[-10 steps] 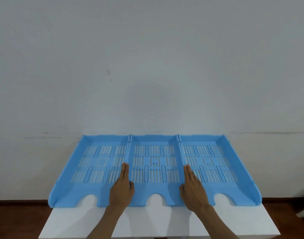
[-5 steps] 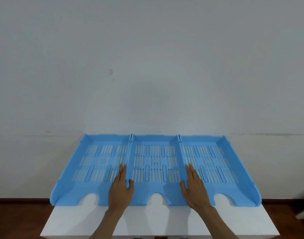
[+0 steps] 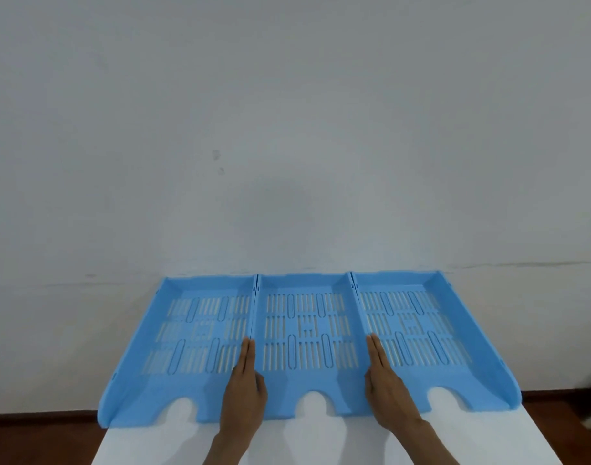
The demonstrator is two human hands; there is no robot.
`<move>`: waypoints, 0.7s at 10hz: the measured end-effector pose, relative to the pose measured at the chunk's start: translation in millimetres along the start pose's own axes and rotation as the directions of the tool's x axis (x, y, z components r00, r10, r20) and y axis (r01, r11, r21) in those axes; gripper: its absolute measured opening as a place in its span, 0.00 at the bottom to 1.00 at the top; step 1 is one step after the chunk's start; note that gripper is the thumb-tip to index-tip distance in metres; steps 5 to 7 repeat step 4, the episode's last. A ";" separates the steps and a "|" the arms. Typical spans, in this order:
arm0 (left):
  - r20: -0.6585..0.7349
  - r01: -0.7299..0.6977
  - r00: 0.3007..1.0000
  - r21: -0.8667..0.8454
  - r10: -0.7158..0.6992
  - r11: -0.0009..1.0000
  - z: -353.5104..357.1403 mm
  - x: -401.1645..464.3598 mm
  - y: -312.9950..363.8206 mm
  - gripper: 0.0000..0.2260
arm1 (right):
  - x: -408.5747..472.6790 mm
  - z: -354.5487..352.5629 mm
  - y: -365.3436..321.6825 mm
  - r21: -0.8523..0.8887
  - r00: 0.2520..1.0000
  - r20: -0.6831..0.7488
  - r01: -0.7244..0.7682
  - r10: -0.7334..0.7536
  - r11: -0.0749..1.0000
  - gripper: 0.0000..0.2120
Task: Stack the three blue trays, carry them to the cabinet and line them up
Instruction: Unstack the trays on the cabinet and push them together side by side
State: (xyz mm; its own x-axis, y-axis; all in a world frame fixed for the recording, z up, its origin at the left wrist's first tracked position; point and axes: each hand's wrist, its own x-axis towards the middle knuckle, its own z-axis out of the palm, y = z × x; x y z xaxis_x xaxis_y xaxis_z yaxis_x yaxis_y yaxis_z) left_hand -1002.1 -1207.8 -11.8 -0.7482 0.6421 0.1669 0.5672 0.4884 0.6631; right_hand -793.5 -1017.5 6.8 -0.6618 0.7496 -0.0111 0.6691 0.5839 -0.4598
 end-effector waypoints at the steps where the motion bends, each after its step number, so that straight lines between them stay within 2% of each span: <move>1: 0.028 0.002 1.000 -0.039 -0.001 0.999 -0.1 -0.2 1.9 0.32 | 1.3 -4.4 1.3 -0.010 0.999 0.040 0.003 -0.003 1.000 0.33; 2: 0.084 0.027 0.996 -0.029 -0.025 0.999 -5.9 -2.7 4.4 0.33 | 2.3 -19.0 -6.0 -0.027 0.997 0.083 0.001 0.001 1.000 0.35; 3: 0.197 -0.031 0.980 0.081 0.014 0.996 -22.5 1.3 5.0 0.33 | -2.8 -31.9 -14.3 0.025 0.995 0.102 0.004 -0.006 1.000 0.36; 4: 0.259 -0.112 0.965 0.245 0.046 0.963 -38.3 8.1 11.6 0.32 | -16.0 -35.5 -22.5 0.033 1.000 0.013 0.004 -0.005 0.999 0.36; 7: 0.259 -0.112 0.965 0.245 0.046 0.963 -38.3 8.1 11.6 0.32 | -16.0 -35.5 -22.5 0.033 1.000 0.013 0.004 -0.005 0.999 0.36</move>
